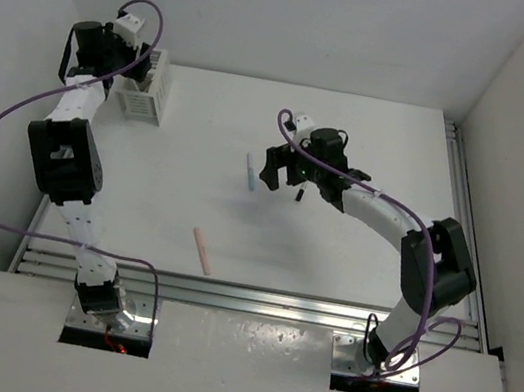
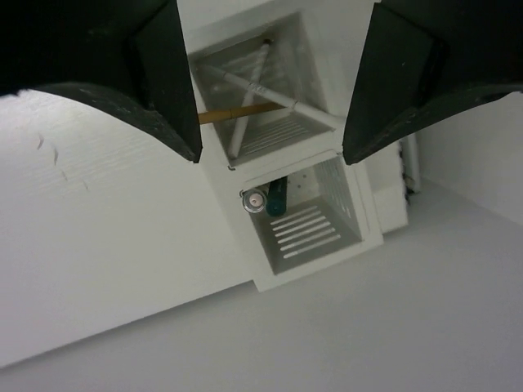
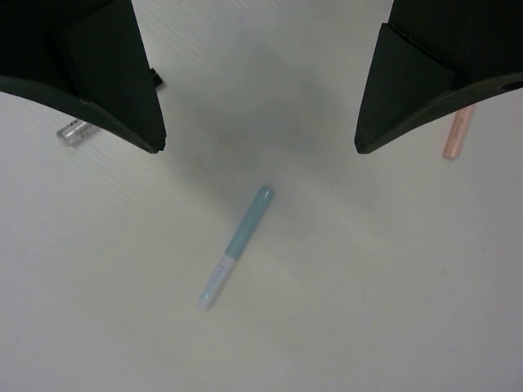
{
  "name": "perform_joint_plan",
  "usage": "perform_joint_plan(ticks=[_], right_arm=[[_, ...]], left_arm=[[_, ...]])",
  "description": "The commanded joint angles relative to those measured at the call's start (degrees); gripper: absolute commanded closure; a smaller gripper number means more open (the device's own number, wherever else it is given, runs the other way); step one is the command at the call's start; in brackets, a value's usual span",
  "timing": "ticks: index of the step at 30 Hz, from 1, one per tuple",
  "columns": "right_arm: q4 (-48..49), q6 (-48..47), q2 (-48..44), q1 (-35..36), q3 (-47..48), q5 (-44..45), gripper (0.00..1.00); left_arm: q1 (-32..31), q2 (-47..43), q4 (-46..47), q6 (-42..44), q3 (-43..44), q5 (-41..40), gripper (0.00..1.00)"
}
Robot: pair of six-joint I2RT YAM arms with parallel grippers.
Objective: Organize the makeup
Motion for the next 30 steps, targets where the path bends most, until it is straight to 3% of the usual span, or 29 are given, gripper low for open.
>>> perform_joint_plan(ticks=[1,3,4,5,8,10,12,18,25,28,30], right_arm=[[-5.0,-0.6,-3.2,0.0,1.2,0.6,0.00],[-8.6,-0.4,-4.5,0.0,0.5,1.0,0.00],[-9.9,-0.3,-5.6,0.0,-0.8,1.3,0.00],[-10.0,-0.3,-6.2,-0.1,-1.7,1.5,0.00],[-10.6,-0.3,-9.7,-0.4,-6.7,2.1,0.00],[-10.7,-0.4,-12.5,-0.5,-10.3,2.5,0.00],[-11.5,-0.3,-14.3,-0.6,-13.1,2.5,0.00],[-13.2,1.2,-20.1,-0.8,-20.4,3.3,0.00],[-18.4,6.7,-29.7,-0.3,-25.5,9.9,0.00],[-20.9,6.2,-33.6,-0.4,-27.1,11.8,0.00],[-23.7,5.9,-36.1,-0.4,-27.4,13.7,0.00]], left_arm=[[-1.2,-13.3,-9.8,19.7,-1.2,7.8,0.27],[-2.7,-18.0,-21.0,36.3,-3.9,12.1,0.29],[-4.4,-20.1,-37.0,58.2,-6.7,15.1,0.25],[-5.5,-22.2,-44.7,68.6,-8.5,15.2,0.21],[-12.7,-25.9,-67.9,91.3,-14.2,9.6,0.14],[-16.2,-26.5,-75.1,95.4,-16.7,9.0,0.14],[-22.0,-28.0,-75.7,93.4,-23.0,8.4,0.14],[-34.3,-34.3,-74.5,102.9,-40.0,2.2,0.14],[-39.3,-34.5,-74.0,107.8,-47.0,1.0,0.14],[-41.4,-35.0,-66.1,105.4,-52.2,1.0,0.14],[-42.0,-35.0,-57.7,102.1,-55.2,1.0,0.20]])
